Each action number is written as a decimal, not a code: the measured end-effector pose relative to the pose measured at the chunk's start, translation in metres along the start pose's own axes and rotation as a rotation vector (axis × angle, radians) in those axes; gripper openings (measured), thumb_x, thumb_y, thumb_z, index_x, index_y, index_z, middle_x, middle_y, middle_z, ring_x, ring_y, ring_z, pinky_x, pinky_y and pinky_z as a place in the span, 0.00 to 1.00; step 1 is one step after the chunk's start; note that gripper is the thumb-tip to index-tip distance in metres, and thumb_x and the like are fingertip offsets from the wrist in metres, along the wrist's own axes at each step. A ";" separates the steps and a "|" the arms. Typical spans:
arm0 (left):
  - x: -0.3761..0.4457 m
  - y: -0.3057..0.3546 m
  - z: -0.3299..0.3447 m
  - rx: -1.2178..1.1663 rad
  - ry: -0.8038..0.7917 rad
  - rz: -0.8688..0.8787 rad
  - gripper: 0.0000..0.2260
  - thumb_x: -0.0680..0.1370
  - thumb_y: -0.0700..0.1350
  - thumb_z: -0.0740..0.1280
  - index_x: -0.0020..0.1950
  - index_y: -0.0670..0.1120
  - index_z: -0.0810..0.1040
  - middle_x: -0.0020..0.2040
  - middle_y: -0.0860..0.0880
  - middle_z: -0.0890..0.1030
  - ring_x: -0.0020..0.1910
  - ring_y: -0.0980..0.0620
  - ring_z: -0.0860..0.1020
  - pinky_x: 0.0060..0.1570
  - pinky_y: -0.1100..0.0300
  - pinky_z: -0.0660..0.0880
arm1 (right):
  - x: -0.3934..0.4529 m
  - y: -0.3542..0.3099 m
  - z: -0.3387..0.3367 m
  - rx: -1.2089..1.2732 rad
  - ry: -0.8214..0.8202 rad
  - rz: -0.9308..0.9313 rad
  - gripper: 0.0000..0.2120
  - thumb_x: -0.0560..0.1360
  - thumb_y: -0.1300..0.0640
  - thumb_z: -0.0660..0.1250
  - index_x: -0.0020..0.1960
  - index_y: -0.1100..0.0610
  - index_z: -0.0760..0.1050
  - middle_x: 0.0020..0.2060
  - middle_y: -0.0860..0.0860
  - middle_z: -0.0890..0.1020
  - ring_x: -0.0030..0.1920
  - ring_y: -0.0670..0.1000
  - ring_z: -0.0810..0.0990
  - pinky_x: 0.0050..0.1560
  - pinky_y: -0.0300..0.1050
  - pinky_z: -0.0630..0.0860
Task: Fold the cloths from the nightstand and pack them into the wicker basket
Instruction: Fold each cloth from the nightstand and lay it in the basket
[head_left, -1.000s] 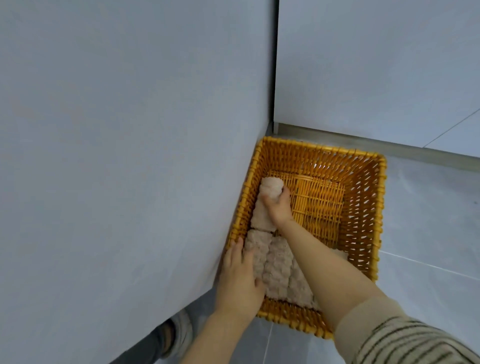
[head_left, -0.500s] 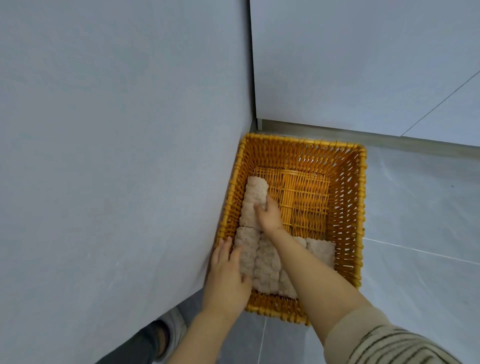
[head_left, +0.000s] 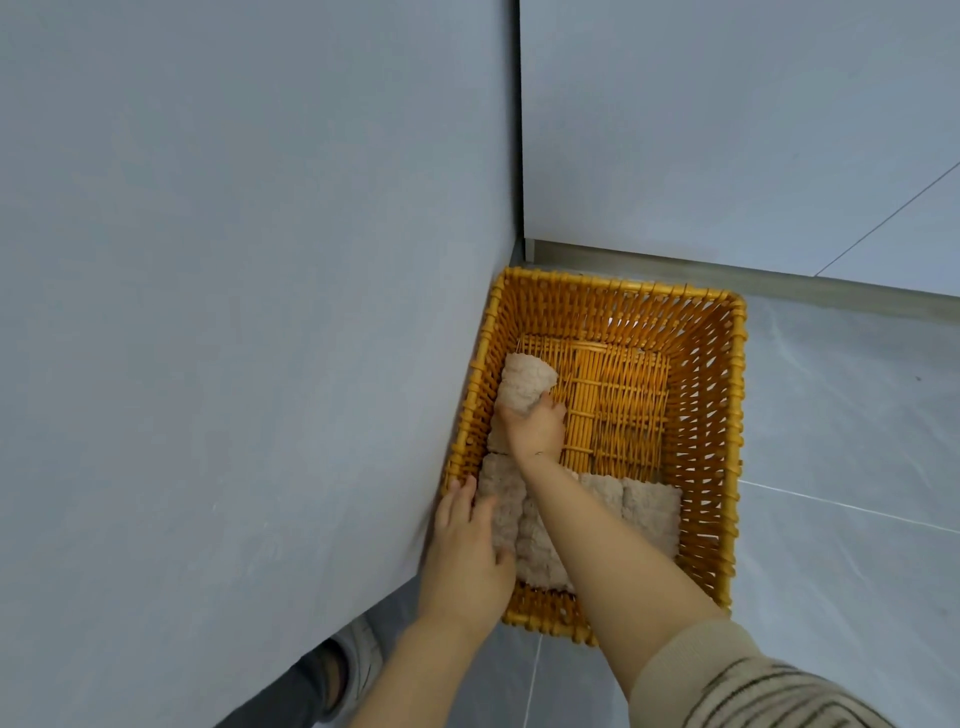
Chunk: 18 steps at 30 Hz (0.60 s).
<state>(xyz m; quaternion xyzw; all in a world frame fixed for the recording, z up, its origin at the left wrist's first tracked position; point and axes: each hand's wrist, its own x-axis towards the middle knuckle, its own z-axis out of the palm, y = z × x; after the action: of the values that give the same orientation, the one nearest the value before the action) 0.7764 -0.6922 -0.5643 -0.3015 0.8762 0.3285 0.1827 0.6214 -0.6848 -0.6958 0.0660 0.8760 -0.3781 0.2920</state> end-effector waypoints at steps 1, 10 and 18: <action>0.000 0.000 0.000 0.001 -0.002 0.000 0.27 0.80 0.42 0.61 0.78 0.52 0.56 0.80 0.53 0.48 0.78 0.54 0.42 0.75 0.60 0.45 | 0.001 -0.002 -0.001 0.019 0.001 0.011 0.35 0.74 0.45 0.69 0.73 0.63 0.62 0.65 0.60 0.68 0.62 0.61 0.73 0.59 0.50 0.73; 0.003 0.000 0.002 0.047 -0.010 -0.007 0.27 0.80 0.45 0.62 0.78 0.51 0.58 0.80 0.52 0.50 0.78 0.54 0.42 0.75 0.58 0.44 | 0.016 0.012 -0.021 0.485 -0.236 0.055 0.31 0.73 0.59 0.73 0.72 0.60 0.65 0.64 0.53 0.74 0.61 0.53 0.75 0.58 0.46 0.74; 0.003 -0.003 0.003 0.091 -0.017 0.003 0.26 0.80 0.44 0.61 0.78 0.50 0.59 0.80 0.52 0.51 0.78 0.54 0.43 0.75 0.59 0.44 | 0.013 0.013 -0.010 -0.465 -0.109 -0.599 0.32 0.83 0.52 0.56 0.80 0.56 0.42 0.79 0.53 0.42 0.79 0.53 0.42 0.78 0.54 0.50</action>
<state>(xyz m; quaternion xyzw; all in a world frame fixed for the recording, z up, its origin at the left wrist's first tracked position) 0.7767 -0.6934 -0.5693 -0.2888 0.8891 0.2913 0.2031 0.6108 -0.6698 -0.7056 -0.2811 0.9021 -0.2407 0.2220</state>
